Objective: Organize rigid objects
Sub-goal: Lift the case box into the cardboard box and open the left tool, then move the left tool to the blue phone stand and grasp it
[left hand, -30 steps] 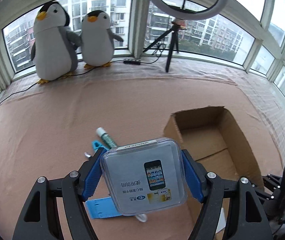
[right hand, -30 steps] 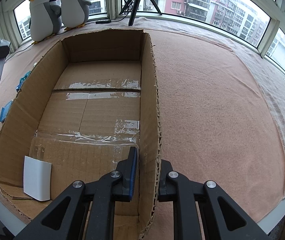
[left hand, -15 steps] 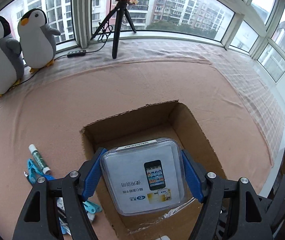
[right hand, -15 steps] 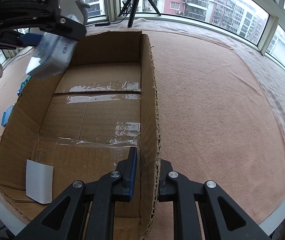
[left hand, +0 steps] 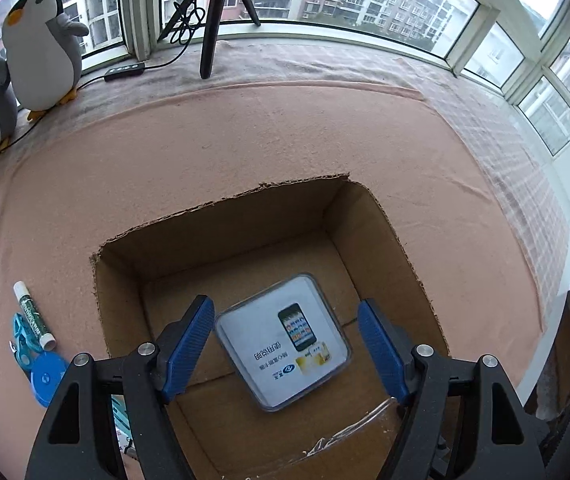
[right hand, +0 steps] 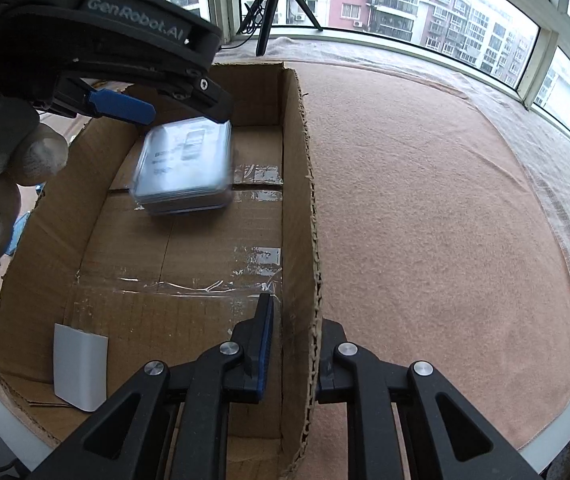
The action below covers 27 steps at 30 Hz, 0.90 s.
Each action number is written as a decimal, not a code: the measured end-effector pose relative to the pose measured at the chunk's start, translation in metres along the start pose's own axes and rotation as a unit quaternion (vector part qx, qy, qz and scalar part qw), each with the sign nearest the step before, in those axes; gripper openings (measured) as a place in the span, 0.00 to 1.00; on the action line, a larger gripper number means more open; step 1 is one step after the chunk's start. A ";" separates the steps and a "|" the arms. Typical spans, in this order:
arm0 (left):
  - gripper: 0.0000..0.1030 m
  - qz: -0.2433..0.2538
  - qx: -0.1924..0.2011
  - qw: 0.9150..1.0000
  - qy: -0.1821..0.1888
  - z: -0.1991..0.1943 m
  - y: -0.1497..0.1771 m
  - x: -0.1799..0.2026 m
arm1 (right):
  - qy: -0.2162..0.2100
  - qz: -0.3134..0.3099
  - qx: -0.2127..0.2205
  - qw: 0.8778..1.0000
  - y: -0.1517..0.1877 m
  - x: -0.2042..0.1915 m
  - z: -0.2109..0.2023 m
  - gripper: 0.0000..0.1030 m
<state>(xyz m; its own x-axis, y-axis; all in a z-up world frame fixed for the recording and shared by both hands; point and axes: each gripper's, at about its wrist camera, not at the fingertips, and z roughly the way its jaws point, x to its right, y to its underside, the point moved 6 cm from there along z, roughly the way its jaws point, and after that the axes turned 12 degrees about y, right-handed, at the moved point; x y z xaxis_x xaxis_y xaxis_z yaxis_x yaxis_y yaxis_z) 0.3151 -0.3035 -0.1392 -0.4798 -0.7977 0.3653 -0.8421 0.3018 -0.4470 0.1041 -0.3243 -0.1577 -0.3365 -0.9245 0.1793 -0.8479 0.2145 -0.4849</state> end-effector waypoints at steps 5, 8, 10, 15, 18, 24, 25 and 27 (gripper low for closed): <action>0.75 -0.001 0.012 1.000 0.004 -0.016 -0.001 0.000 | -0.002 -0.001 0.000 1.000 0.001 0.000 0.000 0.18; 0.75 -0.003 0.023 1.000 0.008 -0.032 0.001 -0.004 | 0.002 -0.003 0.001 1.000 0.000 0.000 0.000 0.19; 0.75 -0.003 0.035 0.999 0.009 -0.047 0.002 -0.008 | 0.002 -0.002 0.001 1.000 0.001 0.001 0.001 0.19; 0.75 -0.003 0.065 0.998 -0.007 -0.087 0.014 -0.026 | 0.004 -0.004 0.002 1.000 0.001 0.001 0.002 0.19; 0.75 -0.012 0.079 0.997 -0.014 -0.115 0.029 -0.046 | 0.004 -0.004 0.002 1.000 0.001 0.002 0.002 0.19; 0.75 -0.047 0.094 0.994 -0.038 -0.163 0.072 -0.104 | 0.008 -0.003 0.004 1.000 0.000 0.001 0.002 0.19; 0.75 -0.055 0.094 0.993 -0.040 -0.168 0.081 -0.114 | 0.010 -0.004 0.004 1.000 0.000 0.000 0.002 0.19; 0.75 -0.071 0.091 0.992 -0.045 -0.174 0.097 -0.133 | 0.013 -0.006 0.005 1.000 0.001 -0.002 0.000 0.20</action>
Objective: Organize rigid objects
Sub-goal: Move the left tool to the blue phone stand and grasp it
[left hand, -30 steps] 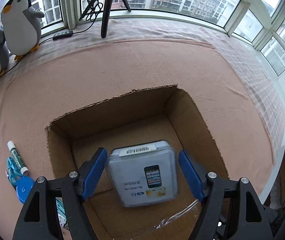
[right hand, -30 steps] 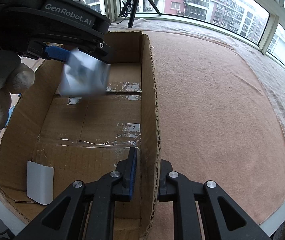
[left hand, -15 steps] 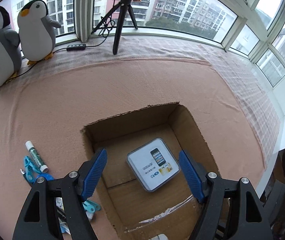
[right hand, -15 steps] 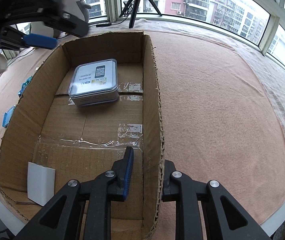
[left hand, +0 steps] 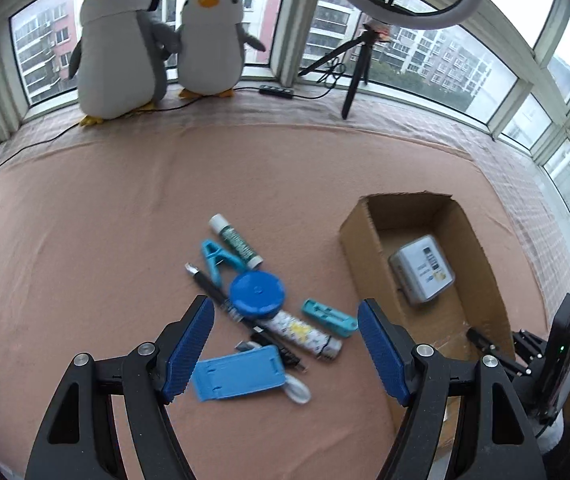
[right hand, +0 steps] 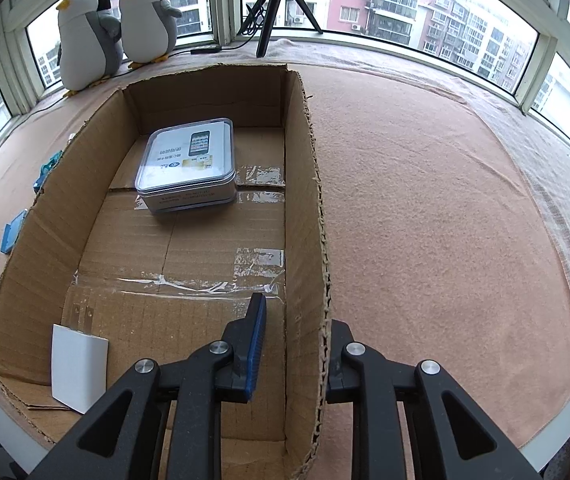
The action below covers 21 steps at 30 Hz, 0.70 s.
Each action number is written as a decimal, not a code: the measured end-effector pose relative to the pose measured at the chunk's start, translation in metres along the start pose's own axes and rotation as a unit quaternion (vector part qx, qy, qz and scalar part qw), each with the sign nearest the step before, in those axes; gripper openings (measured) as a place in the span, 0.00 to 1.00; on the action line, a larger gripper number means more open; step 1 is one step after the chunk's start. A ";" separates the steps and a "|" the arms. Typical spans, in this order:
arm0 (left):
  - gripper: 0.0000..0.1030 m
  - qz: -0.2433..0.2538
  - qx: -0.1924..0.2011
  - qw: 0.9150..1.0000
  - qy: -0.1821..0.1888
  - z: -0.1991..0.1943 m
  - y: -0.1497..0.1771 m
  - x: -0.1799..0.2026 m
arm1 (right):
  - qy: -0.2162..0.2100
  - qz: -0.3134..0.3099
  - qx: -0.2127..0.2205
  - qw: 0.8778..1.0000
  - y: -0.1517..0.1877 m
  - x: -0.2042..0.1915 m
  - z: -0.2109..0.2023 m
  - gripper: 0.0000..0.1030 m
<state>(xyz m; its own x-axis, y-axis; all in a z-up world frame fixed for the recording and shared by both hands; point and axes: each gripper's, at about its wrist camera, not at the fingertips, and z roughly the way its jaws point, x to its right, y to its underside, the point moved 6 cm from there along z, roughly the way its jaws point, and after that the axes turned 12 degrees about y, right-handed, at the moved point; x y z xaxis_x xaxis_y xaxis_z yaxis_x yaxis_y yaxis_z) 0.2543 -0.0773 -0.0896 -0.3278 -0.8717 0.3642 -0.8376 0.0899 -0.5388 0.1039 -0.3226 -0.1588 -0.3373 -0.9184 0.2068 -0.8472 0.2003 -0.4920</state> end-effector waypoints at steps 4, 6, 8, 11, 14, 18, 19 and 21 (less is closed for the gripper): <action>0.75 0.006 -0.013 1.000 -0.015 0.000 0.023 -0.028 | 0.006 -0.004 0.001 1.000 0.000 -0.001 -0.001 0.21; 0.75 0.035 -0.030 0.999 -0.008 0.005 0.038 -0.032 | 0.007 -0.003 0.001 1.000 0.000 0.000 -0.001 0.21; 0.75 0.068 -0.048 0.997 -0.006 0.012 0.050 -0.030 | 0.008 -0.003 0.000 1.000 0.001 0.001 -0.002 0.21; 0.75 0.142 -0.075 0.987 -0.028 0.015 0.067 -0.027 | 0.011 -0.005 0.000 1.000 0.000 0.001 -0.002 0.21; 0.75 0.196 -0.097 0.975 -0.040 0.019 0.074 -0.020 | 0.015 -0.004 -0.002 1.000 -0.001 0.000 -0.002 0.22; 0.81 0.234 -0.130 0.963 -0.027 0.034 0.075 -0.014 | 0.019 -0.003 -0.003 1.000 -0.001 -0.002 -0.002 0.22; 0.81 0.237 -0.137 0.961 -0.025 0.039 0.075 -0.013 | 0.019 -0.002 -0.004 1.000 -0.001 -0.002 -0.002 0.22; 0.81 0.249 -0.160 0.955 -0.015 0.051 0.075 -0.013 | 0.019 -0.001 -0.006 1.000 -0.001 -0.001 -0.001 0.22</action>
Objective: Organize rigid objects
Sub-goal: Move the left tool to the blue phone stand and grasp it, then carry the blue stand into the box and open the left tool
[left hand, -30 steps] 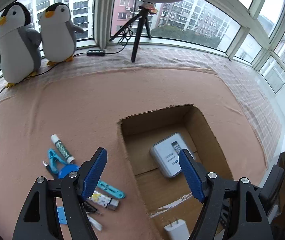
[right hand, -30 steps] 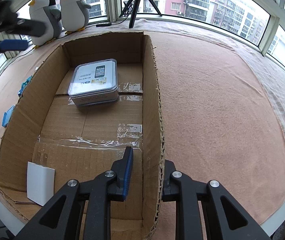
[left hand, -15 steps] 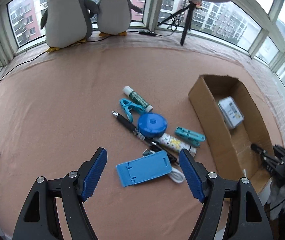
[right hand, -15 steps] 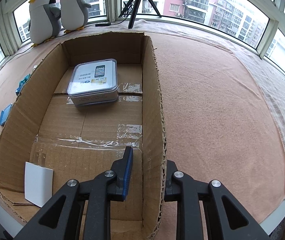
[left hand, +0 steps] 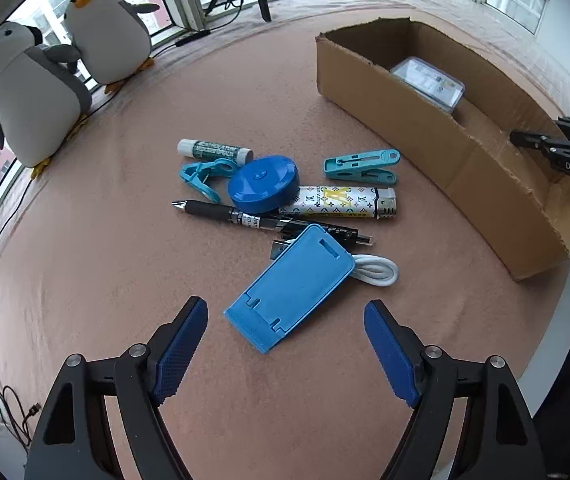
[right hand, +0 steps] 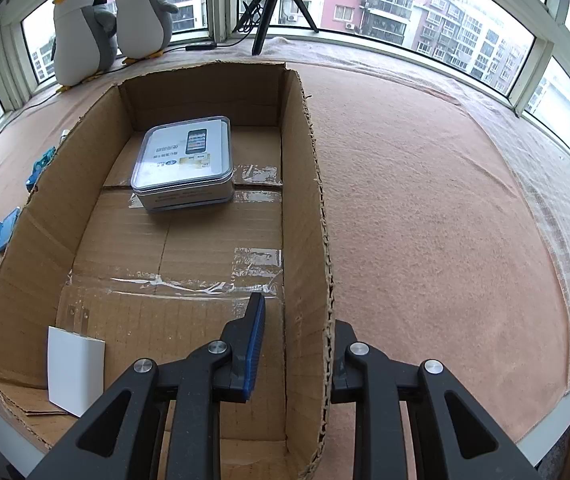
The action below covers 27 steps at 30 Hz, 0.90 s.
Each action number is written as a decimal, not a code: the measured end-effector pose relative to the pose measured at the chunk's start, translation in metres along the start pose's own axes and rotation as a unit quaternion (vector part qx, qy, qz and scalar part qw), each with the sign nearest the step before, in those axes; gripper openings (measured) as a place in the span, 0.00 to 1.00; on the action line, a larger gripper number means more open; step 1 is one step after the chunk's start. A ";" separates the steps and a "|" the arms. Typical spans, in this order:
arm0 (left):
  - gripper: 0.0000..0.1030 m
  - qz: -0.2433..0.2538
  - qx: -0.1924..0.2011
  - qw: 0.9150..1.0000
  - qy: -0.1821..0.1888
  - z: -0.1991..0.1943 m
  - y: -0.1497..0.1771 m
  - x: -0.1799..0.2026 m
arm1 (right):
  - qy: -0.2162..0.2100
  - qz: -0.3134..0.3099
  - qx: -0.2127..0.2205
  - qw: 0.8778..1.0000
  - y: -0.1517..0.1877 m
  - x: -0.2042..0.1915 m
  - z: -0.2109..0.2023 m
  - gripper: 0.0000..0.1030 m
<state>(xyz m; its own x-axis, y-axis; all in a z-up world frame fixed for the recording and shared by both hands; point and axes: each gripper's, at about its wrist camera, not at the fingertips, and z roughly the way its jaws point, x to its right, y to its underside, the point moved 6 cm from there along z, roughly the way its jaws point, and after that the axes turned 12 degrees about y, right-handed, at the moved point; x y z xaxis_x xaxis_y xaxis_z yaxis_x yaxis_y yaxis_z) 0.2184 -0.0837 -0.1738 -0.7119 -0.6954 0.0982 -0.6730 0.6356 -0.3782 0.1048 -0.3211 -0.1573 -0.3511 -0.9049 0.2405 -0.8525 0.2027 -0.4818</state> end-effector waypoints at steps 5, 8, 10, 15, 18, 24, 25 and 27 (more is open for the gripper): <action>0.81 0.052 -0.036 0.998 -0.007 0.019 -0.005 0.007 | 0.000 0.002 -0.004 1.000 -0.001 0.000 0.000 0.22; 0.81 0.068 -0.049 0.997 0.004 0.025 -0.006 0.009 | 0.000 0.003 -0.007 1.000 -0.002 0.000 0.001 0.22; 0.81 0.072 -0.057 0.996 0.013 0.030 -0.008 0.007 | 0.000 0.004 -0.009 1.000 -0.002 0.000 0.001 0.22; 0.81 0.064 -0.056 0.996 0.024 0.032 -0.016 -0.001 | 0.001 0.006 -0.011 1.000 -0.004 0.000 0.002 0.22; 0.77 0.060 -0.056 0.996 0.039 0.034 -0.018 -0.004 | 0.003 0.005 -0.012 1.000 -0.005 -0.001 0.003 0.23; 0.57 0.062 -0.055 0.995 0.058 0.032 -0.016 0.003 | 0.003 0.007 -0.011 1.000 -0.006 0.000 0.004 0.23; 0.55 0.060 -0.055 0.995 0.059 0.032 -0.016 0.004 | 0.003 0.007 -0.011 1.000 -0.006 0.000 0.004 0.23; 0.54 0.053 -0.052 0.996 0.059 0.032 -0.014 0.005 | 0.002 0.008 -0.011 1.000 -0.006 0.001 0.004 0.23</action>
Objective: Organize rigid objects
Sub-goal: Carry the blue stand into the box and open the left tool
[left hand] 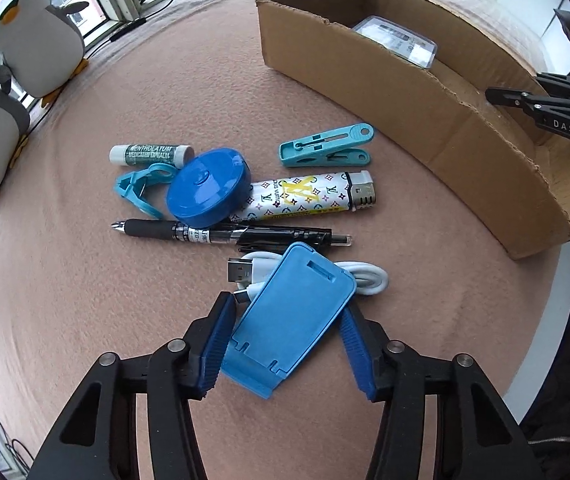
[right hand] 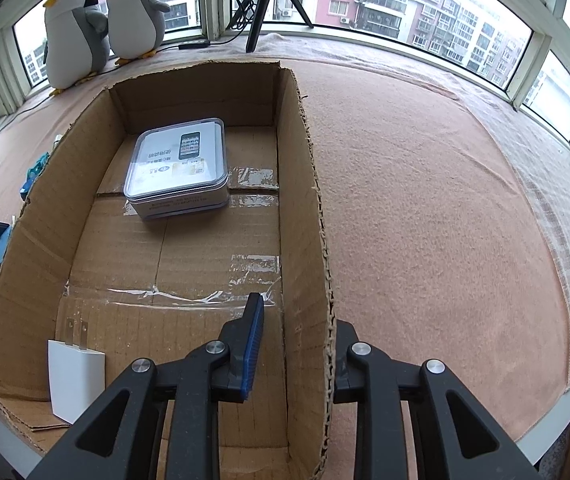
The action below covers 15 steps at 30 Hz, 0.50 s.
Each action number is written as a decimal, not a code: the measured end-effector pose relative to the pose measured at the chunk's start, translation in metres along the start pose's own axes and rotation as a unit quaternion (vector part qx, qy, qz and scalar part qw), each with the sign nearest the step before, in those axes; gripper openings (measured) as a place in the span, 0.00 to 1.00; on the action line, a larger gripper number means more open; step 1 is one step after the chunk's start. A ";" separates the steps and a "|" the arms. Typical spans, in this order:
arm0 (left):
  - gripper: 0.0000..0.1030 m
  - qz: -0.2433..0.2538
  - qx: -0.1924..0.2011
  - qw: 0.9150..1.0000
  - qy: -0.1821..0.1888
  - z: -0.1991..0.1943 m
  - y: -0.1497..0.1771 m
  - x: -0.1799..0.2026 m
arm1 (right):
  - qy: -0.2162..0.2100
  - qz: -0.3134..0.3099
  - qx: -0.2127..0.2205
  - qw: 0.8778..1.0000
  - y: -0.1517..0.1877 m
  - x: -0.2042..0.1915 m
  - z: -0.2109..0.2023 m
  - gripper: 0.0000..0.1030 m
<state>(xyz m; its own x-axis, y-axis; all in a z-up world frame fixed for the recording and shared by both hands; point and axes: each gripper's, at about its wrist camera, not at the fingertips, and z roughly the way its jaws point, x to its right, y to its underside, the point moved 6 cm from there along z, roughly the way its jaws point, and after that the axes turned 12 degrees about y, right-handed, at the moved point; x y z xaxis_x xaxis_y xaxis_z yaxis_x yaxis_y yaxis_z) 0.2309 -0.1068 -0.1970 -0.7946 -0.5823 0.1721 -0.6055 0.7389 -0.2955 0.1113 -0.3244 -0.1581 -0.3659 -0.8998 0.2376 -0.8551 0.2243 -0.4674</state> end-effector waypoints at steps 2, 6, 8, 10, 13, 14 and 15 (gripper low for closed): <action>0.53 -0.012 0.005 1.000 0.003 -0.001 0.003 -0.001 | 0.000 0.000 0.000 1.000 0.000 0.000 0.000 0.23; 0.47 -0.044 0.017 0.999 0.008 -0.006 0.015 0.001 | 0.000 0.000 0.001 1.000 0.001 0.001 0.000 0.23; 0.45 -0.065 0.025 0.997 0.009 -0.008 0.020 0.000 | 0.000 0.000 0.002 1.000 0.001 0.000 0.000 0.23; 0.42 -0.085 0.035 0.996 0.007 -0.010 0.024 0.000 | 0.001 -0.001 0.003 1.000 0.001 0.000 0.000 0.23; 0.40 -0.113 0.054 0.992 0.009 -0.012 0.031 0.004 | 0.001 -0.001 0.004 1.000 0.001 0.001 0.000 0.23; 0.40 -0.123 0.060 0.991 0.011 -0.013 0.033 0.004 | 0.001 -0.001 0.004 1.000 0.001 0.001 0.000 0.23; 0.39 -0.133 0.068 0.989 0.011 -0.014 0.035 0.005 | 0.000 -0.001 0.005 1.000 0.001 0.001 0.000 0.23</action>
<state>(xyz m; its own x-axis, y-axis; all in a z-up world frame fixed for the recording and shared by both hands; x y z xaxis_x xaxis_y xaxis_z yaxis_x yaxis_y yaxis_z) 0.2047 -0.0788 -0.1931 -0.6100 -0.7409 0.2809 -0.7825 0.5075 -0.3608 0.1099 -0.3246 -0.1582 -0.3642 -0.9000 0.2394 -0.8526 0.2188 -0.4746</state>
